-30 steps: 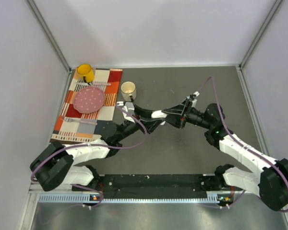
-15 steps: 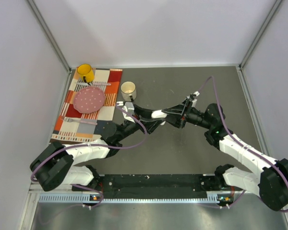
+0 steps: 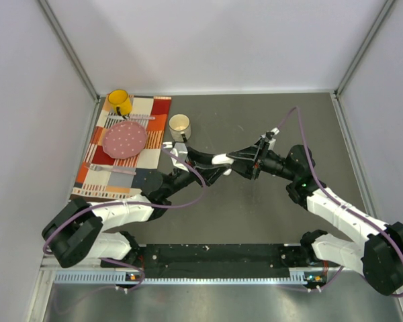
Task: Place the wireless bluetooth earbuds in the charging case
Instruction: Pass from the right arm to the left
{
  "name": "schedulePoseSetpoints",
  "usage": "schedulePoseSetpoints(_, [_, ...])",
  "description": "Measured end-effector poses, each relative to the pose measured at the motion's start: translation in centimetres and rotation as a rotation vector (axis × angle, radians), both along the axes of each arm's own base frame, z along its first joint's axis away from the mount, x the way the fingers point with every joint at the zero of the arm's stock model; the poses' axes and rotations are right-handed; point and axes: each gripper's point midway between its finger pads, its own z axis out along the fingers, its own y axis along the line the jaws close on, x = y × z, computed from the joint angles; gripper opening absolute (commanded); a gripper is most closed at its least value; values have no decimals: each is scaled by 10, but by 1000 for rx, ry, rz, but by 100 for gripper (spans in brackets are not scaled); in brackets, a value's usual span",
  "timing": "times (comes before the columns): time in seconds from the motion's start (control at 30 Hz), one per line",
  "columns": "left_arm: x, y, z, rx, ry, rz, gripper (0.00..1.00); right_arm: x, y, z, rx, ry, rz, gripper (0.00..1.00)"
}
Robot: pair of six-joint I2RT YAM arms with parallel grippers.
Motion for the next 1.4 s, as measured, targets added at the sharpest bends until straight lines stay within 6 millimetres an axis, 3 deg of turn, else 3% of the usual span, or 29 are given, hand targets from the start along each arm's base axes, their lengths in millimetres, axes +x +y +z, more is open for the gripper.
schedulePoseSetpoints(0.13, [0,-1,3,-8,-7,-2,32,1,0,0,0,0,-4,0])
schedulePoseSetpoints(0.37, [0,-2,2,-7,-9,-6,0,1,0,0,0,0,-8,3])
schedulePoseSetpoints(0.5, [0,-3,2,-6,-11,-10,0,1,0,0,-1,-3,-7,32])
schedulePoseSetpoints(0.57, [-1,-3,2,-5,-13,-12,0,1,0,0,-4,-10,-7,41])
schedulePoseSetpoints(0.6, [-1,-3,2,-5,-14,-13,0,1,0,0,-6,-15,-7,52])
schedulePoseSetpoints(0.77, [-5,-3,0,6,-24,-28,0,-2,1,2,-49,-77,6,69])
schedulePoseSetpoints(1.0, [-17,12,7,-19,-89,-7,0,-5,-4,35,-213,-309,-13,73])
schedulePoseSetpoints(1.17, [-17,19,-23,38,-55,22,0,-10,-19,77,-337,-562,-74,74])
schedulePoseSetpoints(1.27, [-17,21,-29,53,-47,30,0,-14,-22,80,-392,-637,-74,74])
schedulePoseSetpoints(1.4, [-22,25,-19,35,-79,30,0,-20,-15,55,-509,-670,-19,73])
